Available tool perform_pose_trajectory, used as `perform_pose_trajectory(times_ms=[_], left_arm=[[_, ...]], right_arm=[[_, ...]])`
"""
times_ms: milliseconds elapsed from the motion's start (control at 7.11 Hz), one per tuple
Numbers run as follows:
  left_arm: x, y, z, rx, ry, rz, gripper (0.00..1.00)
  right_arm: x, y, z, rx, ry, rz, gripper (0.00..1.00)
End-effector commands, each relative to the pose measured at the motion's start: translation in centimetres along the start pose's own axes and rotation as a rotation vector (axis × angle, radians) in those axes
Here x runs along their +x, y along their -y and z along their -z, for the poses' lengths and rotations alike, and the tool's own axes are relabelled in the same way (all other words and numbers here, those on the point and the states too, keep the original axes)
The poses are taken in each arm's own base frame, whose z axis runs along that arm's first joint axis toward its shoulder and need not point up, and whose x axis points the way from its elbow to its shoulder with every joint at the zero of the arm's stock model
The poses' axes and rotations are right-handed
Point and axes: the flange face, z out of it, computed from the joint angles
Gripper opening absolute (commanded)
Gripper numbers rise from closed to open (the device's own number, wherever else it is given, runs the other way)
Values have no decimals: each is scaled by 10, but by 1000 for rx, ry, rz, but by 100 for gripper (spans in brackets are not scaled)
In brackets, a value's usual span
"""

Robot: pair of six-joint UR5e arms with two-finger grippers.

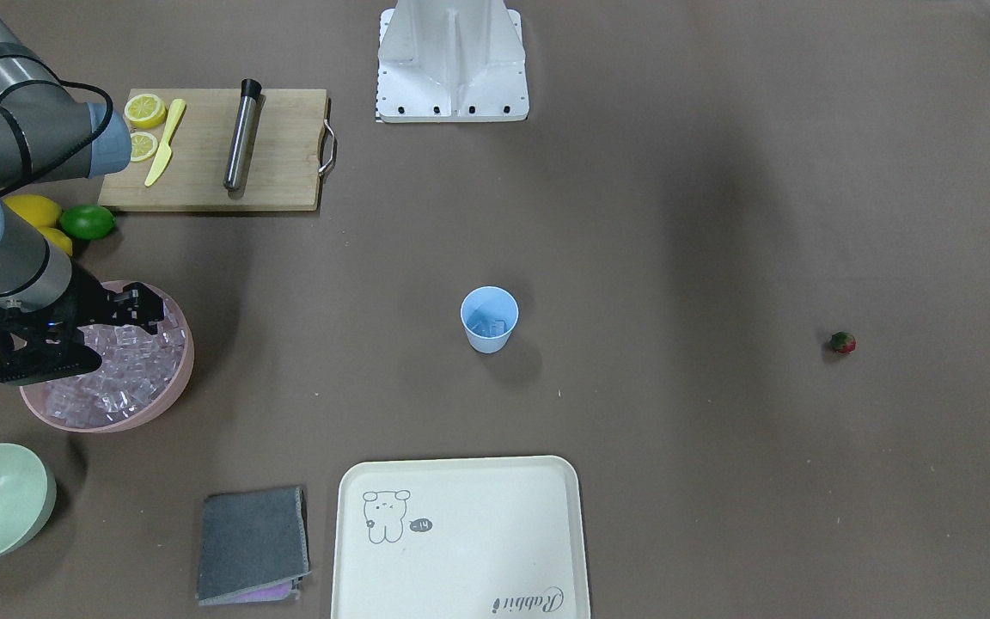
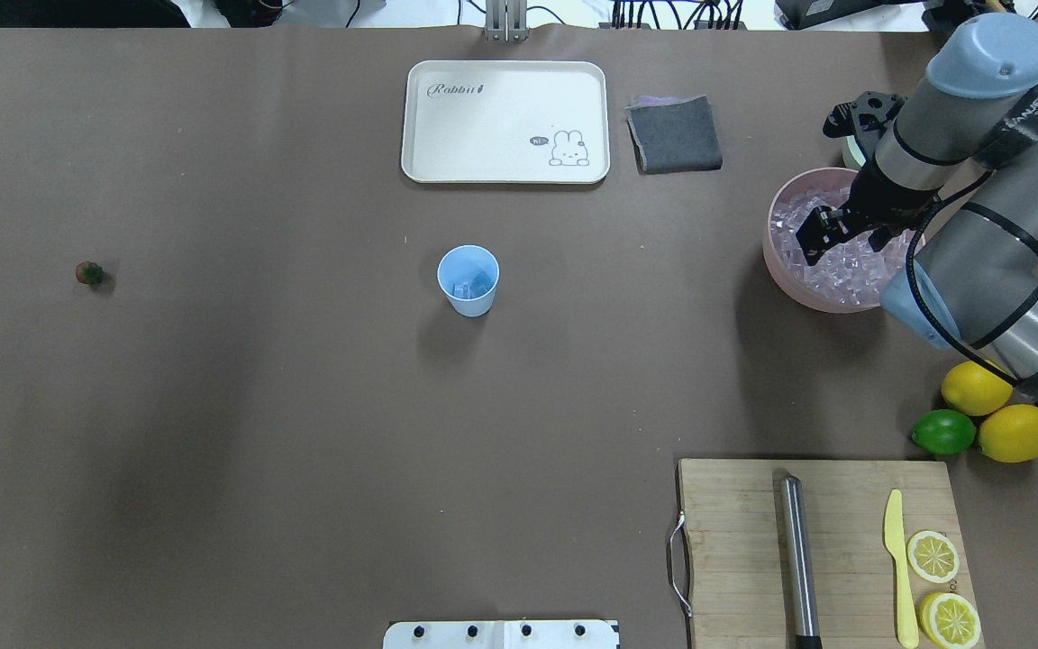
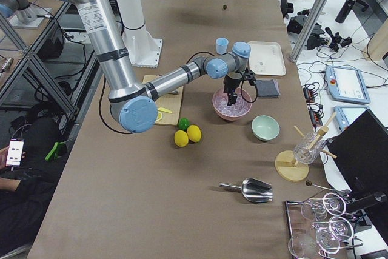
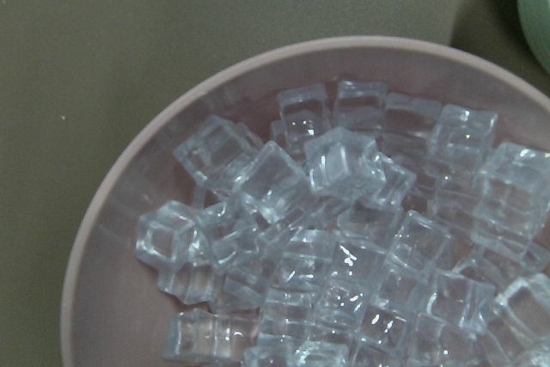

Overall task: Put ice and strawberries in cup
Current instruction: 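Dip the right gripper into the pink bowl and grasp a third ice cube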

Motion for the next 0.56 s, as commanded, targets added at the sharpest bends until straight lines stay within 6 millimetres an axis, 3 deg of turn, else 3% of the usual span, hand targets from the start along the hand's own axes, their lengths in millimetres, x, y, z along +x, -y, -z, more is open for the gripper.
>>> perform_pose_trajectory(times_ms=[0,422], left_arm=[[1,4,2,4,0,-3,98],[2,6,2,6,0,-6,98]], right_arm=[[-9,-5,-10,-18,-1,9,86],[-6,-4,-21,-36,-10,3,83]])
